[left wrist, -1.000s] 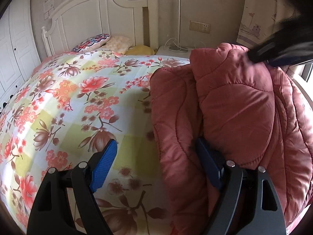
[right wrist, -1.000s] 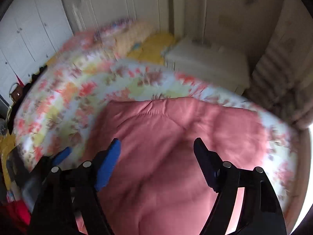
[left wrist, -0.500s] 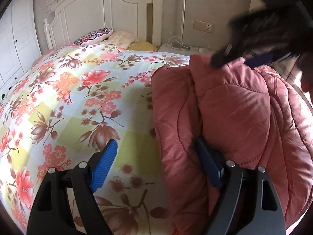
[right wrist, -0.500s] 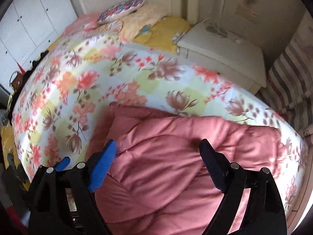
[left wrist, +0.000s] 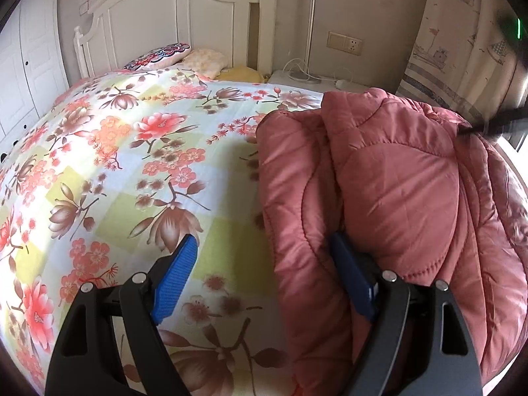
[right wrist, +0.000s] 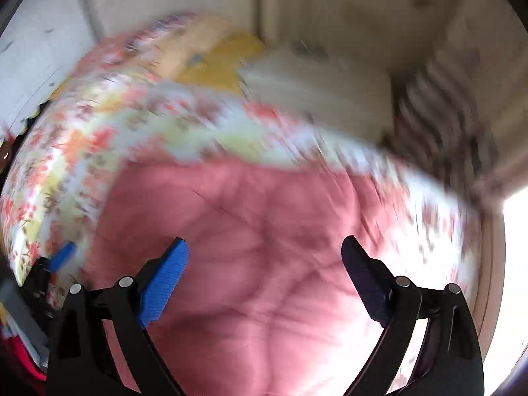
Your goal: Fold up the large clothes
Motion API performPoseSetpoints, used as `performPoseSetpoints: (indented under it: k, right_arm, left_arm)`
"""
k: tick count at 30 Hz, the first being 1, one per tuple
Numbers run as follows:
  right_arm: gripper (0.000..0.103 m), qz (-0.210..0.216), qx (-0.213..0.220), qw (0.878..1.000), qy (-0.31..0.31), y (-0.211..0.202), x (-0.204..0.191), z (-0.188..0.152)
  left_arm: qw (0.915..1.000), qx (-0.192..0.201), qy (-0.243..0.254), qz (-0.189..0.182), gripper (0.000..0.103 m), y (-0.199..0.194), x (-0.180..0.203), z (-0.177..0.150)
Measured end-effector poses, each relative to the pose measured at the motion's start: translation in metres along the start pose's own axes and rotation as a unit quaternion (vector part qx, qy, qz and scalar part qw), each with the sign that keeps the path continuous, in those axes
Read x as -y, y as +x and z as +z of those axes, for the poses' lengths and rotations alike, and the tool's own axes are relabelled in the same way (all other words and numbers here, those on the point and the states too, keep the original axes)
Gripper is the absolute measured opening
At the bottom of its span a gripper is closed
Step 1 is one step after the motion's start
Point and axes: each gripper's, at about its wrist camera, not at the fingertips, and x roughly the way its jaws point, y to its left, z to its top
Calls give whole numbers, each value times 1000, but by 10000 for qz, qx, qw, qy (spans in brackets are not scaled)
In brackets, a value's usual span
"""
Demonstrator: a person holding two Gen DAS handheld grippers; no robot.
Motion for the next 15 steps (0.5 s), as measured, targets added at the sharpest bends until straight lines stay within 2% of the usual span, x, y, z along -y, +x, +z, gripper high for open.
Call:
performPoseSetpoints:
  k: [1,3,4,6,9,12,15]
  right_arm:
    - [97,150,-212,9996,74,23,9,-6]
    - [99,696,-147,9966,408,50,23,-14]
    - [99,817,-140,9952,526,50,29,-14]
    - [97,632,-60,9972,399,38,27,-12]
    - [96,265,286,9990,238,-2,21,-19]
    - [96,99,698,9975,-6,-43,6,-46]
    - [96,16,675,9975,-206,-46,-12,-82]
  left_arm:
    - [10000,4,-11,-16,83,0,0,0]
    - [10000,6,-21,14,83,0,1,0]
    - [10000,-12,-19,2,83,0,0,1]
    - [10000,-7,7,20,83,0,1,0]
    - [10000,2,27,46,83,-2,2,0]
    - [10000,15,41,42,83,-2,2,0]
    - [10000,29,40,34,83,-3,3,0]
